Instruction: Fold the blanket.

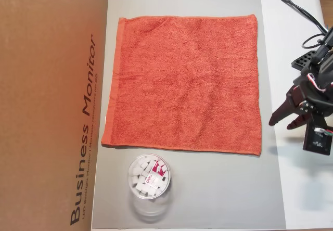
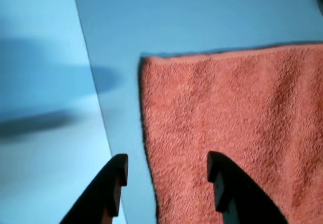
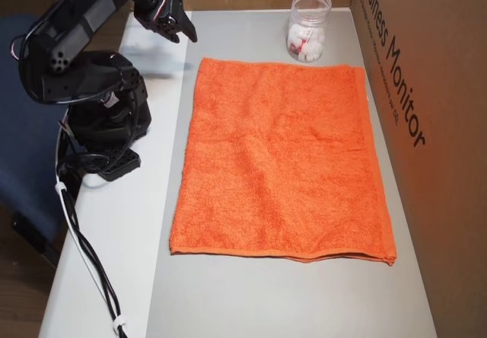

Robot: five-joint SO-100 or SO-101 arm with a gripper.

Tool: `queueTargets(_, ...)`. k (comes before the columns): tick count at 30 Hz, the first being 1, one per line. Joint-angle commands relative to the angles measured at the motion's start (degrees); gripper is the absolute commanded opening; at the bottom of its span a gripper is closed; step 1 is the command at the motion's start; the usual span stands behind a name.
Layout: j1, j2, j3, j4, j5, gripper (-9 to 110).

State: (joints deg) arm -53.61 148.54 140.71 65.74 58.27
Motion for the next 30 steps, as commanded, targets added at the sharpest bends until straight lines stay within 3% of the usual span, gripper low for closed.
queueTargets(1,-0.7,-4.04,-2.81,-7.65,0.44,16)
queueTargets(16,-2.02,-23.55,-3.52,-21.27,0.44,15)
queueTargets(30,-1.14,-32.52,-3.52,-23.99,0.53,15)
